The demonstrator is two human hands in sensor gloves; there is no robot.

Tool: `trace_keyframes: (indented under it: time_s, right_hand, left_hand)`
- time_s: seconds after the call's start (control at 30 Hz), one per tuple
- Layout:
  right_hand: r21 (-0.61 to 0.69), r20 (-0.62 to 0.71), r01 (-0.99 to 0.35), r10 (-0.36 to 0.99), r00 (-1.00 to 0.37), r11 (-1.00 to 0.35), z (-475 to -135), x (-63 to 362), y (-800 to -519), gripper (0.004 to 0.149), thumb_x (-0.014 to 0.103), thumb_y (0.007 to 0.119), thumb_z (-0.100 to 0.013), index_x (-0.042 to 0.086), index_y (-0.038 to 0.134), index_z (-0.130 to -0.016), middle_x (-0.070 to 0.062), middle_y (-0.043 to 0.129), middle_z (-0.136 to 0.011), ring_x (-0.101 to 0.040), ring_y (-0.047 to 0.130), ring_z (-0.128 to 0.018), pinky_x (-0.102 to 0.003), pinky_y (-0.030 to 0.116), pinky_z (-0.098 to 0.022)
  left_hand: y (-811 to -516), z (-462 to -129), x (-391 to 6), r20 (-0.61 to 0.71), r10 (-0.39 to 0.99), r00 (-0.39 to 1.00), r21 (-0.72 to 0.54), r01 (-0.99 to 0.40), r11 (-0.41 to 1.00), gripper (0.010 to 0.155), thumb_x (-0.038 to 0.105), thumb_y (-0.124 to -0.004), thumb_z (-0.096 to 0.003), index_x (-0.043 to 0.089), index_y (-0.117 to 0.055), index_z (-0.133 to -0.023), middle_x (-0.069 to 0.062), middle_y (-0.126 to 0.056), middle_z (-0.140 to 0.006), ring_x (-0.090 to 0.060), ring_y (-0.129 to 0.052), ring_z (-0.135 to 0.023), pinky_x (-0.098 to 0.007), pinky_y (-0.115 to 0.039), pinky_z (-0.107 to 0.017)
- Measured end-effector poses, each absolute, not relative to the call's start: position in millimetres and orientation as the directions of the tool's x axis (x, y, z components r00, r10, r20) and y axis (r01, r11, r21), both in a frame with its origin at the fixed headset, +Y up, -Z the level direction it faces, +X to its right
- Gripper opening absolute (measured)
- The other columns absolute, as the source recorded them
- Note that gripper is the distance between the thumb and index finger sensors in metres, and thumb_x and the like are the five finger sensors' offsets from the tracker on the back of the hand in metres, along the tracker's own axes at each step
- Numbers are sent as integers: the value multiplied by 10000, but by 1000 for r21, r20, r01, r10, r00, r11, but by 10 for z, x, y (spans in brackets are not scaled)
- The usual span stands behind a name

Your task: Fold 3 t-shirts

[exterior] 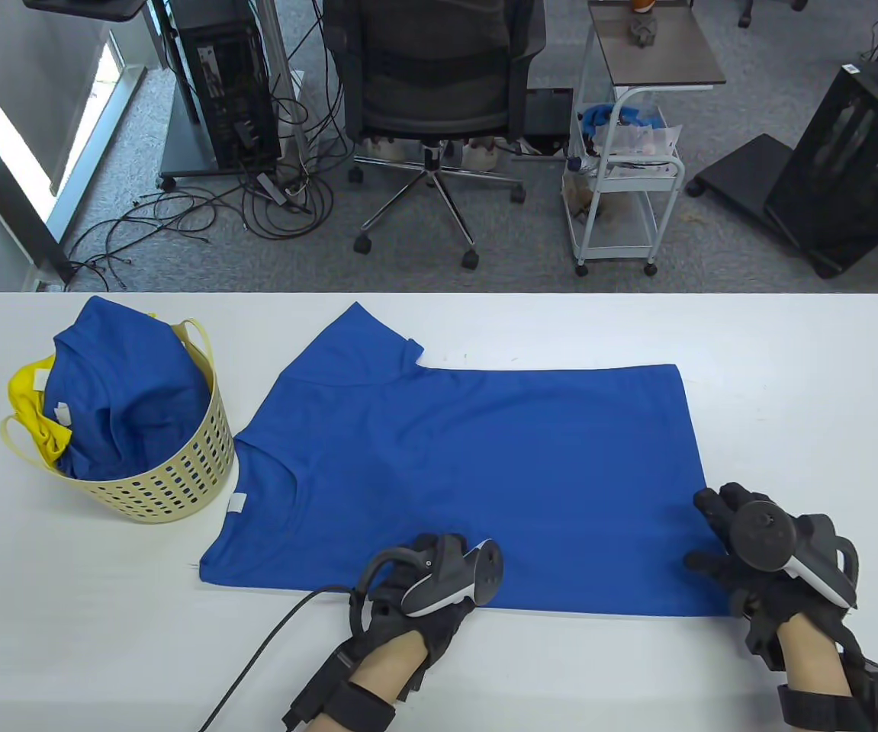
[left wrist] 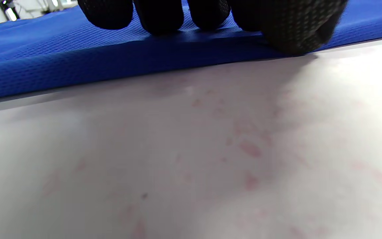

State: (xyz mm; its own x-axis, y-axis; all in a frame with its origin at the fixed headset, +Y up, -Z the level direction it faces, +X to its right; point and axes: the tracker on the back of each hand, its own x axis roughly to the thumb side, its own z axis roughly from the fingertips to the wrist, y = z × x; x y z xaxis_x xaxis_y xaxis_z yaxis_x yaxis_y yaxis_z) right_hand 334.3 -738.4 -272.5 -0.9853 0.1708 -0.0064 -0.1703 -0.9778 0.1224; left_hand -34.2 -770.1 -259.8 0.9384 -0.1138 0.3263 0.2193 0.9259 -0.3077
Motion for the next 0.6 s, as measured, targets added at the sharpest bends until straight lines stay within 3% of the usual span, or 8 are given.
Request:
trace_keyframes:
  time_s: [0.13, 0.3, 0.6]
  right_hand:
    - [121, -9, -173, 173, -985, -977, -2711, 3338, -7384, 782, 530, 799, -344, 319, 457, -1015, -108, 398, -1134, -469, 467, -1046, -709, 422, -722]
    - [135, -12, -174, 174, -985, -975, -2721, 3331, -7402, 780, 530, 797, -346, 318, 458, -1015, -109, 397, -1133, -470, 470, -1044, -709, 423, -721]
    - [140, -18, -179, 179, -984, -974, -2715, 3331, -7396, 777, 528, 795, -348, 316, 458, -1015, -111, 399, -1132, -472, 473, -1041, -709, 423, -720]
  left_hand:
    - [-7679, -2552, -328, 351, -148, 925, -234, 240, 942, 461, 479, -745, -404, 410, -664, -853, 51, -588, -1063, -255, -648, -988, -513, -642, -725]
    - [-7640, -2560, -362, 342, -95, 935, -337, 216, 917, 574, 532, -783, -373, 374, -654, -910, 36, -562, -1088, -262, -611, -1013, -527, -627, -732]
    - [-7658, -2544, -309, 345, -151, 926, -181, 224, 958, 478, 503, -803, -353, 371, -752, -810, 42, -699, -1001, -249, -741, -923, -512, -680, -695]
